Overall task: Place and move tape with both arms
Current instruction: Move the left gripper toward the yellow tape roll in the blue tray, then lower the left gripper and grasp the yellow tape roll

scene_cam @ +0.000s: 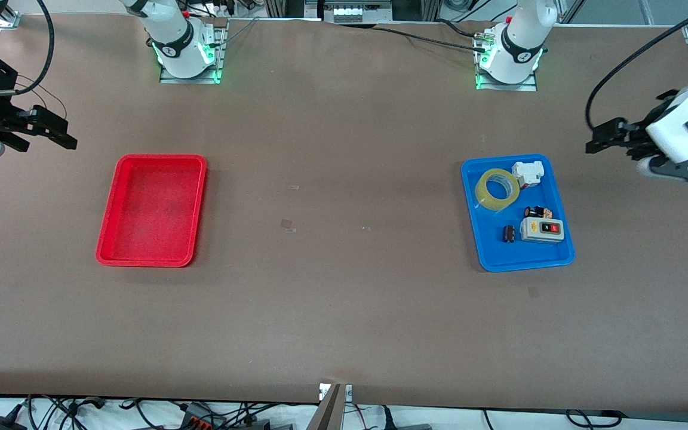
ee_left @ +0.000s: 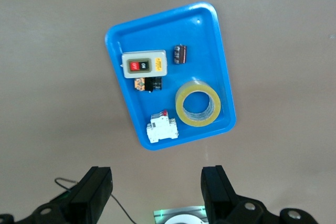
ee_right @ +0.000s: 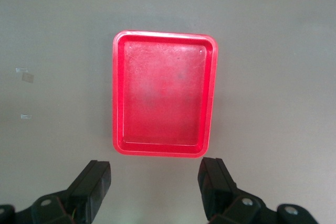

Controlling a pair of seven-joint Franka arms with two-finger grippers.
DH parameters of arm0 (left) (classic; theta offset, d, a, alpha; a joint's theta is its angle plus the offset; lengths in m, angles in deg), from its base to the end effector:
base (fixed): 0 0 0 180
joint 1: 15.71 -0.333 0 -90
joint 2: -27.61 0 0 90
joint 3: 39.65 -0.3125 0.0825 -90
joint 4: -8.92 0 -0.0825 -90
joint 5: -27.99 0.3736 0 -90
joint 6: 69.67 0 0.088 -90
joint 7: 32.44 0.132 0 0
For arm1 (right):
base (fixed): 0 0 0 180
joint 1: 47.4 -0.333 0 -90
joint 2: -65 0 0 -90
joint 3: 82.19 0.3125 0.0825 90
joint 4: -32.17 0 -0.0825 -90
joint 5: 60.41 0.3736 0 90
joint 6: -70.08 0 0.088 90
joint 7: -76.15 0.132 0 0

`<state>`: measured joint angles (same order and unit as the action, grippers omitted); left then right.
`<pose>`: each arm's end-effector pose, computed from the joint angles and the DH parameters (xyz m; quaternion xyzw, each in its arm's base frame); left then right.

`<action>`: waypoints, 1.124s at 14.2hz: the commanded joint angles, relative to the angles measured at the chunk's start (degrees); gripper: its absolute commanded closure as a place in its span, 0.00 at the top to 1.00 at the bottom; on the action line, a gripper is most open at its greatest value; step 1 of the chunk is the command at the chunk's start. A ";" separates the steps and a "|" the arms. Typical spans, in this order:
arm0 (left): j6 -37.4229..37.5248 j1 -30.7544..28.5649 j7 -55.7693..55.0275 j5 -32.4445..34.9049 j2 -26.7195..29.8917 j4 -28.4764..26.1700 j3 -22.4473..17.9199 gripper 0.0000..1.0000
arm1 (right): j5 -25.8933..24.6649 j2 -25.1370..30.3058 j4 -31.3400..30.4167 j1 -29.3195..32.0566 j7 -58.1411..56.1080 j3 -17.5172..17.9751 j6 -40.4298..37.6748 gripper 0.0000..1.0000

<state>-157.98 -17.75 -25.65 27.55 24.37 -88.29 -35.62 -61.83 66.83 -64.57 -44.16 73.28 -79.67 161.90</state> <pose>0.5403 -0.0191 0.5062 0.9915 -0.0760 -0.1053 0.0102 0.5325 -0.0096 0.5617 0.9994 0.0195 -0.0274 0.0122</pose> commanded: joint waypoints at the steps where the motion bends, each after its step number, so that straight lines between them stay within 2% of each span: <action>1: -9.47 0.20 -0.55 0.53 2.97 -12.96 2.73 1.00 | -0.16 0.29 -0.12 0.63 -0.65 0.73 0.72 1.00; 5: -25.90 0.20 -0.73 0.44 2.98 -28.09 3.44 1.00 | -0.16 0.02 -0.30 0.72 -0.56 0.73 1.69 1.00; 7: -32.67 0.11 -1.77 -1.57 2.28 -32.84 3.44 1.00 | -0.16 0.02 -0.38 0.63 -0.47 0.73 1.78 1.00; 12: -42.63 0.37 -10.64 -2.02 -5.97 -34.54 3.53 1.00 | 0.37 0.20 -0.47 0.72 -0.29 0.73 1.60 1.00; 16: -46.33 0.55 -9.96 -1.93 -10.72 -34.36 3.88 0.99 | 0.19 0.20 -0.21 0.63 -0.38 0.73 1.60 1.00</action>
<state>-202.95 -17.21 -35.73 26.52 15.44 -123.25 -31.94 -61.83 66.27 -64.57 -44.16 73.29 -79.61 163.19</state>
